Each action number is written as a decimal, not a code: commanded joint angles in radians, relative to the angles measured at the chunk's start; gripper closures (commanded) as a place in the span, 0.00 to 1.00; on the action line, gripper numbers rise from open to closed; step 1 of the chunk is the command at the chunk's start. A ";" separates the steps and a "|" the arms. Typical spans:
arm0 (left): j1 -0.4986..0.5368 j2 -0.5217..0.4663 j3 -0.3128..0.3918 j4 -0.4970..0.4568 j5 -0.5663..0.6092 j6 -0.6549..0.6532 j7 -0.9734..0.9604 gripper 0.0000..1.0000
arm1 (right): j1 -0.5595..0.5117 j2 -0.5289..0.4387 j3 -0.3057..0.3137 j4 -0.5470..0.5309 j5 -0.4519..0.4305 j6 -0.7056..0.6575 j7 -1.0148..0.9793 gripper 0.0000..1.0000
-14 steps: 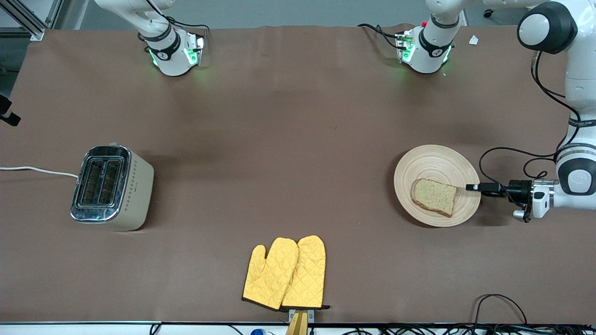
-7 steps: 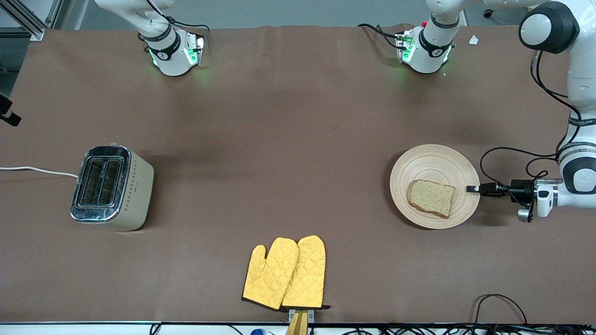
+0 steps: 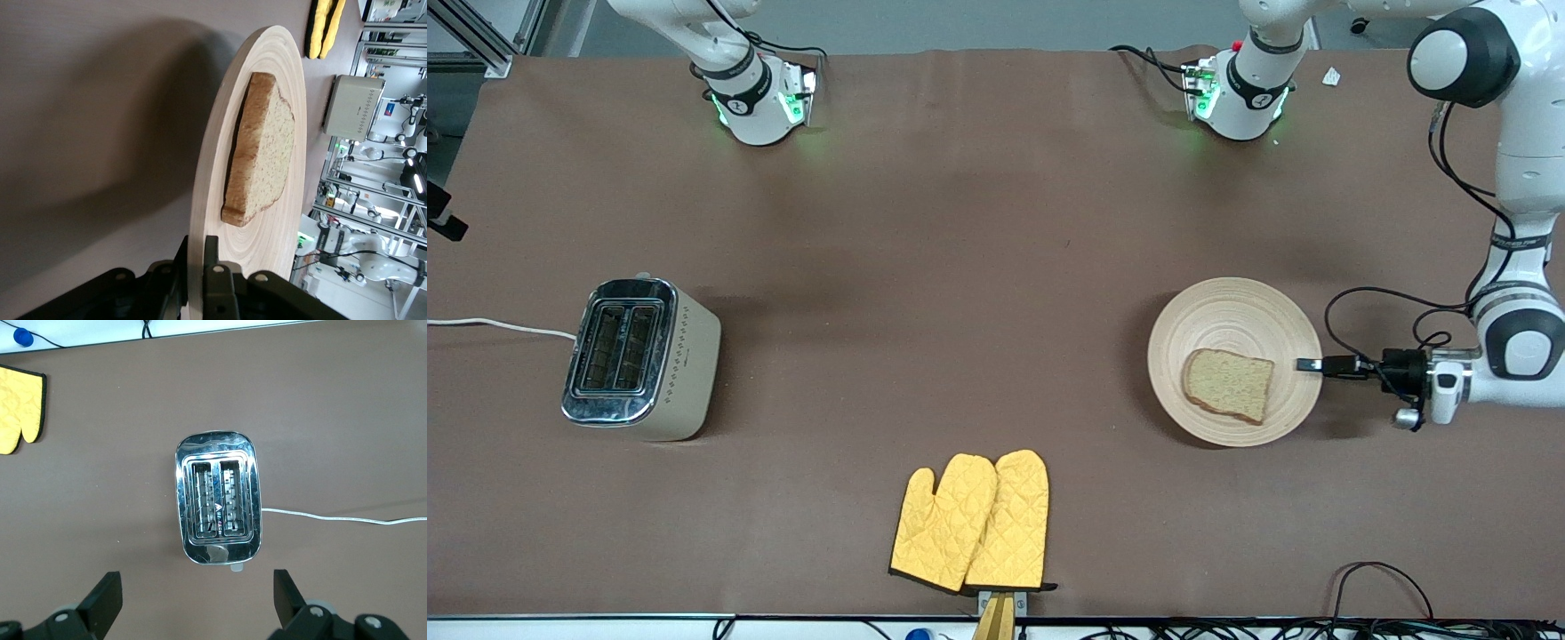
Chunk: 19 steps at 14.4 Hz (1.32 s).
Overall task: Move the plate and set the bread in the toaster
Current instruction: 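Push the wooden plate with the left gripper toward the toaster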
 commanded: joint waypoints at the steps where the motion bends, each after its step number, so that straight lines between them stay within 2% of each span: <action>1: -0.050 0.004 -0.073 0.024 -0.057 -0.038 -0.109 1.00 | -0.003 0.002 0.005 0.008 -0.009 -0.005 -0.004 0.00; 6: -0.222 0.027 -0.089 0.024 -0.140 0.034 -0.107 1.00 | -0.006 0.002 0.005 0.008 -0.009 -0.002 -0.004 0.00; 11: -0.406 0.026 -0.089 0.018 -0.298 0.310 -0.087 1.00 | -0.007 0.002 0.005 0.008 -0.010 -0.003 -0.004 0.00; 16: -0.533 0.021 -0.092 -0.002 -0.399 0.474 -0.085 1.00 | -0.007 0.002 0.005 0.008 -0.007 -0.003 -0.005 0.00; 19: -0.630 0.038 -0.090 -0.002 -0.511 0.558 -0.071 1.00 | -0.009 0.005 0.005 0.008 -0.004 0.000 -0.002 0.00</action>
